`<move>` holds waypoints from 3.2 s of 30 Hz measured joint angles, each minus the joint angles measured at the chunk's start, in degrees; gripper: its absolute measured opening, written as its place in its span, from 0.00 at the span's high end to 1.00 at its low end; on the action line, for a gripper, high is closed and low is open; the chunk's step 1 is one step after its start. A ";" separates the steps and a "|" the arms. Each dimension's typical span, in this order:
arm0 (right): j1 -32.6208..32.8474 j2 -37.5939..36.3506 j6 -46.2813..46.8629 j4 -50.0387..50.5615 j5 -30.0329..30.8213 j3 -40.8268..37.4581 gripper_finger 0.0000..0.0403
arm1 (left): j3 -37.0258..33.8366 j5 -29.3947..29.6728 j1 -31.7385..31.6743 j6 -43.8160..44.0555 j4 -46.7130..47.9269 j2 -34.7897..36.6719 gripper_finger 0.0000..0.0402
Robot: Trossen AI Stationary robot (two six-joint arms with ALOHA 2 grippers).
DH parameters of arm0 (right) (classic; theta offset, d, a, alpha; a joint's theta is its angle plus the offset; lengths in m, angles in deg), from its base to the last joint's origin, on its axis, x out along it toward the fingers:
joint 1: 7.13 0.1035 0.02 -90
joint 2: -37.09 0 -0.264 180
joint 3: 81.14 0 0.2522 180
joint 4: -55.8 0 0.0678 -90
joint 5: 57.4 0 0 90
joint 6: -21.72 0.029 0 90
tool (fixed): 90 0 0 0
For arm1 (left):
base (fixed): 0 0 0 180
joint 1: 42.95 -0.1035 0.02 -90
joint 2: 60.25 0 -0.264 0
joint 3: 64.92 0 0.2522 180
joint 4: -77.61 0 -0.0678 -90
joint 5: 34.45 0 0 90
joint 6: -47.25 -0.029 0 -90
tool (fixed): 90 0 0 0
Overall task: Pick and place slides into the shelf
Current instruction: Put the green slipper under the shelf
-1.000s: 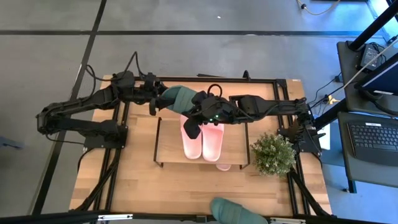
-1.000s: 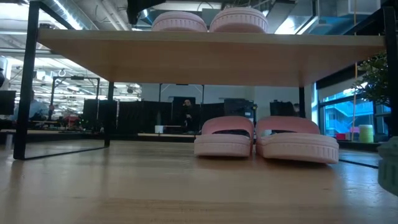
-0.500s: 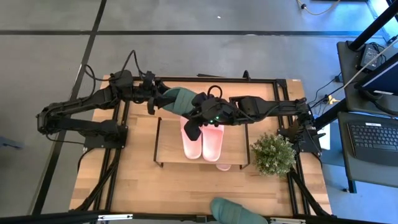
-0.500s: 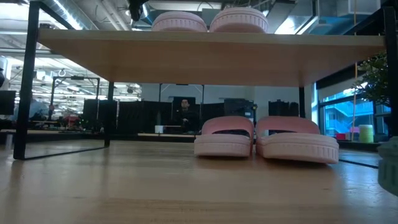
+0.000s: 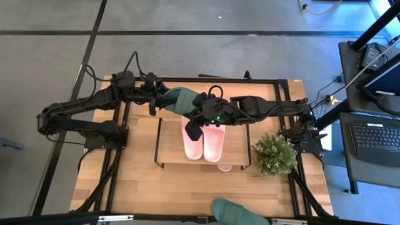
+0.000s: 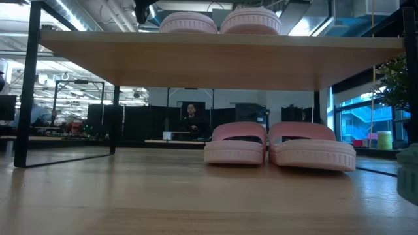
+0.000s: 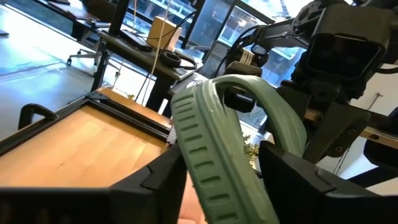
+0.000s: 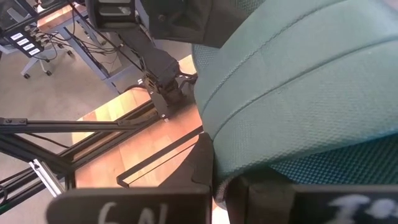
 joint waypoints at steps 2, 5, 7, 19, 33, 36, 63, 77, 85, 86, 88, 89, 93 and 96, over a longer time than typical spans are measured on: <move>0.00 0.00 -0.02 -0.02 0.02 0.00 0.96 | 0.00 0.12 0.00 0.00 0.05 0.00 0.58; 0.02 0.00 -0.05 -0.04 0.04 0.00 0.96 | 0.00 0.46 0.00 0.00 0.17 0.00 0.69; 0.02 0.00 -0.22 -0.07 0.06 0.00 0.96 | 0.00 0.82 -0.02 -0.10 0.17 0.00 0.78; 0.07 -0.02 -0.01 -0.46 0.01 0.00 0.81 | 0.02 0.71 -0.04 -2.91 0.07 0.02 0.92; 0.22 -0.07 1.09 1.15 -1.98 0.00 0.47 | 0.02 -0.45 -0.02 -2.99 0.17 -0.02 0.92; 0.22 -1.06 -1.53 2.51 -3.37 -0.01 0.38 | 0.02 -1.22 -0.02 -2.98 0.18 -0.02 0.92; 0.83 -17.07 -12.29 29.73 5.13 0.00 0.31 | 20.06 -3.57 -16.38 -7.41 22.99 -13.65 0.92; -2.58 -20.13 -12.52 42.75 4.94 -0.02 0.31 | 54.23 -12.31 -34.06 -27.61 69.03 -40.77 0.92; -2.67 -21.51 -7.10 42.77 4.98 0.00 0.31 | 56.52 -17.90 -37.38 -37.16 72.13 -50.67 0.92; -2.67 -21.51 -6.46 42.75 4.96 0.00 0.31 | 56.52 -17.71 -37.61 -38.24 73.18 -51.80 0.92; -2.67 -21.51 -5.77 42.75 4.97 0.00 0.31 | 56.50 -17.57 -37.93 -40.33 74.79 -53.99 0.92; -2.67 -21.51 -5.69 42.75 4.97 0.00 0.31 | 56.52 -17.58 -38.05 -41.56 75.57 -54.94 0.92; -2.67 -21.51 -4.30 42.73 4.98 0.00 0.31 | 56.52 -17.96 -38.16 -46.28 79.20 -58.51 0.92; -2.67 -21.51 -4.24 42.45 4.98 0.00 0.31 | 56.52 -19.69 -38.12 -50.63 81.32 -60.24 0.92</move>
